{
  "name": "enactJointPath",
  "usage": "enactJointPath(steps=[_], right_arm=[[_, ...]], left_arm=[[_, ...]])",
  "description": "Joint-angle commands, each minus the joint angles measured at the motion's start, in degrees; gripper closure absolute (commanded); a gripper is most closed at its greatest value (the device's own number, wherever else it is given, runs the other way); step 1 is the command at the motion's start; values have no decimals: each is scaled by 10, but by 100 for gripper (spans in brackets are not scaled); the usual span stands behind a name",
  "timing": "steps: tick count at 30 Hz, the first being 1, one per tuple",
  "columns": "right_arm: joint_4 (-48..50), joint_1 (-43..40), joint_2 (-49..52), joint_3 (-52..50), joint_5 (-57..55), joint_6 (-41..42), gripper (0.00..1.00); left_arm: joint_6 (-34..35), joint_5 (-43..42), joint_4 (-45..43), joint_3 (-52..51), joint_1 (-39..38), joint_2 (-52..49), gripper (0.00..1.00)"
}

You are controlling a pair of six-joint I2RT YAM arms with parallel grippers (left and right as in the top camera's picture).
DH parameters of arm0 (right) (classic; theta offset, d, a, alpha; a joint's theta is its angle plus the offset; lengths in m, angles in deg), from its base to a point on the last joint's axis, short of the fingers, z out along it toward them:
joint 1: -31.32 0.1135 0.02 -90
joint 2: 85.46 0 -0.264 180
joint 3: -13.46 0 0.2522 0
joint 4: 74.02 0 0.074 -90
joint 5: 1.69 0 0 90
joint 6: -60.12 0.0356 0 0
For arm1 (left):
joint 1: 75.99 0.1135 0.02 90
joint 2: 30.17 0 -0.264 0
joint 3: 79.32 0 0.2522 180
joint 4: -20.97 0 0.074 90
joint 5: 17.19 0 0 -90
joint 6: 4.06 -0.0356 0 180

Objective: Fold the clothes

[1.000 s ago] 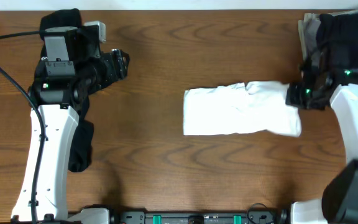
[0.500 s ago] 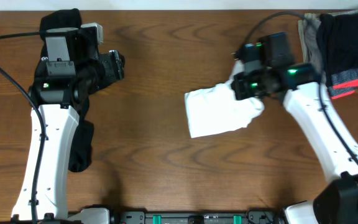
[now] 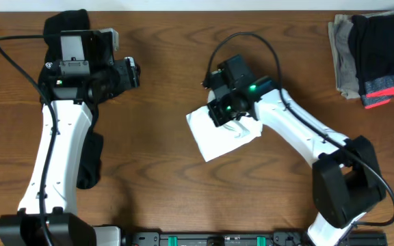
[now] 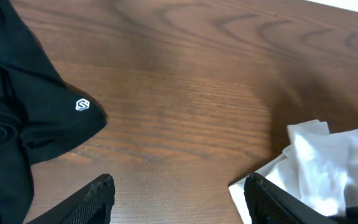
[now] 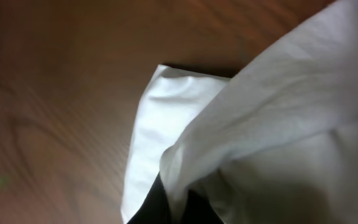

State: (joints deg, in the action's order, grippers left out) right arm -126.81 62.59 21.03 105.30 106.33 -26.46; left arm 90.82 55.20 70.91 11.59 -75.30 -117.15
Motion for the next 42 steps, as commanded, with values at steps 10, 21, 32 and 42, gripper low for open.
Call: enactJointPath(steps=[10, 21, 32, 42], right_arm=[[-102, 88, -2, 8, 47, -64, 27], [-141, 50, -37, 93, -72, -50, 20], [-106, -13, 10, 91, -120, -39, 59], [-4, 21, 34, 91, -70, -30, 64]], left_arm=[[-1, 36, -18, 7, 3, -11, 32], [-1, 96, -44, 7, 3, -11, 32], [-1, 96, -46, 7, 3, -11, 32], [-1, 98, -49, 7, 3, -11, 32]])
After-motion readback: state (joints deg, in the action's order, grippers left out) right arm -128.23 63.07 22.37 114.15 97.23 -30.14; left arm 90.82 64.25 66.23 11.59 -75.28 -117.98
